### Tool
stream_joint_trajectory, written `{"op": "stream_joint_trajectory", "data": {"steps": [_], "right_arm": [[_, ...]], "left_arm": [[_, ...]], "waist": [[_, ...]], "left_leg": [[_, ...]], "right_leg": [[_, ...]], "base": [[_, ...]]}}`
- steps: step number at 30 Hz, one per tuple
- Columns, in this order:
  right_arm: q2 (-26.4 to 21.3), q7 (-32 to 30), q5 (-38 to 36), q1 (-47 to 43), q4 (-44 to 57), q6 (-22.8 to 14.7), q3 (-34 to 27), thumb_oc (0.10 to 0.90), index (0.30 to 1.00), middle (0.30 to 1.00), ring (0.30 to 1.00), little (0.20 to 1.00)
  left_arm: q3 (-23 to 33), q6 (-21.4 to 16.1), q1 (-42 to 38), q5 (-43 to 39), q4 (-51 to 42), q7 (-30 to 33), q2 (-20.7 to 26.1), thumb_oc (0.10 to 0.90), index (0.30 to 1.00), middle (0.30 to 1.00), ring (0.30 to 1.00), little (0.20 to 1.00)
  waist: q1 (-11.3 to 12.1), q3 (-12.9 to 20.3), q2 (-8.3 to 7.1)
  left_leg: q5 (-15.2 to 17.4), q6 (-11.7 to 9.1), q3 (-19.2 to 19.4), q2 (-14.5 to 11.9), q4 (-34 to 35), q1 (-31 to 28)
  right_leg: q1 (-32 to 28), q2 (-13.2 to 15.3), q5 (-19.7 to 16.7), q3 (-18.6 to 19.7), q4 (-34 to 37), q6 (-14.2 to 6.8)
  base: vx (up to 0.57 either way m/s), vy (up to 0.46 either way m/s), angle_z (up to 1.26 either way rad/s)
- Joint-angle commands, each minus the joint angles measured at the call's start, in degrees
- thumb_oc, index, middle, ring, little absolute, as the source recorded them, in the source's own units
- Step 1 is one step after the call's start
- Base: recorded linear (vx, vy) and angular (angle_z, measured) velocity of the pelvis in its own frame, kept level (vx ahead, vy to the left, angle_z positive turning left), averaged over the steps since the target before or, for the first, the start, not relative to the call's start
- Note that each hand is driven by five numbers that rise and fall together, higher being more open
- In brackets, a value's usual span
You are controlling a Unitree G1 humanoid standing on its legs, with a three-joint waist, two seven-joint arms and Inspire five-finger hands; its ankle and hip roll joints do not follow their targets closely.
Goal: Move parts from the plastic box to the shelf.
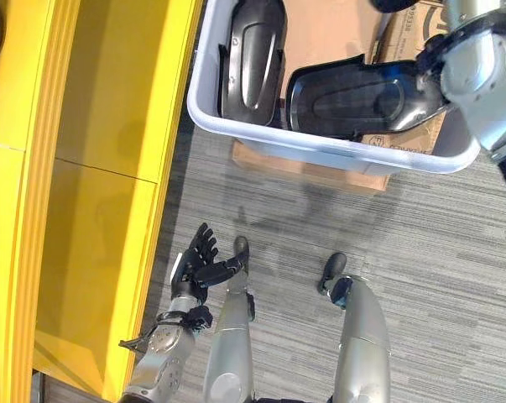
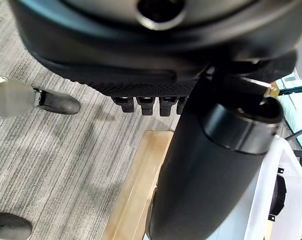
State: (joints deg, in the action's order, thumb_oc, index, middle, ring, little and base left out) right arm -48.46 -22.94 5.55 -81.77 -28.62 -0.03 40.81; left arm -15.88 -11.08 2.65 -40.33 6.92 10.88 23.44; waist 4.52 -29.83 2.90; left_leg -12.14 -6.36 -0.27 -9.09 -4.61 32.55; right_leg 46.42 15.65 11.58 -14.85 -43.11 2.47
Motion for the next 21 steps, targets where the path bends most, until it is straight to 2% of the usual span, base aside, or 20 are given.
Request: {"op": "stream_joint_trajectory", "data": {"steps": [1,8,14,21], "right_arm": [[-0.32,-2.25,-6.80,-2.67,5.10,-5.15,-6.54,0.900,1.000,1.000,1.000,1.000],[0.98,-0.14,-10.82,4.89,11.94,-7.19,-10.49,0.900,1.000,1.000,1.000,1.000],[0.44,1.75,-11.74,8.35,15.42,-7.66,-11.29,0.900,1.000,1.000,1.000,1.000],[0.66,3.37,-15.37,10.82,14.08,-7.99,-11.57,0.900,1.000,1.000,1.000,1.000]], "left_arm": [[0.88,-1.96,1.41,-1.62,-3.05,0.93,1.35,0.900,1.000,1.000,1.000,1.000],[1.32,-1.20,1.91,-1.11,-3.30,1.29,0.93,0.900,1.000,1.000,1.000,1.000],[1.63,-0.87,2.53,-0.75,-3.65,1.33,0.90,0.900,1.000,1.000,1.000,1.000],[1.60,-0.86,2.49,-0.66,-3.56,1.53,0.46,0.900,1.000,1.000,1.000,1.000]], "waist": [[0.49,0.04,-2.84],[-0.52,0.04,-3.45],[-0.87,0.04,-3.44],[-1.12,0.04,-3.64]], "left_leg": [[11.69,-0.12,-1.41,-1.63,-6.64,-3.88],[11.96,-0.02,-0.59,-1.53,-6.86,-3.50],[12.01,-0.01,-0.42,-1.51,-6.77,-3.45],[11.98,-0.06,-0.21,-1.61,-6.86,-3.30]], "right_leg": [[-4.46,-1.87,-2.45,6.04,8.49,-7.90],[-4.49,-2.33,-3.39,6.67,10.25,-7.98],[-4.54,-2.29,-3.66,6.82,10.72,-8.01],[-4.49,-2.50,-4.10,6.98,11.32,-8.06]], "base": [[-0.01,0.042,-0.01],[-0.01,0.034,-0.07],[0.00,0.008,-0.05],[0.00,0.000,0.00]]}}
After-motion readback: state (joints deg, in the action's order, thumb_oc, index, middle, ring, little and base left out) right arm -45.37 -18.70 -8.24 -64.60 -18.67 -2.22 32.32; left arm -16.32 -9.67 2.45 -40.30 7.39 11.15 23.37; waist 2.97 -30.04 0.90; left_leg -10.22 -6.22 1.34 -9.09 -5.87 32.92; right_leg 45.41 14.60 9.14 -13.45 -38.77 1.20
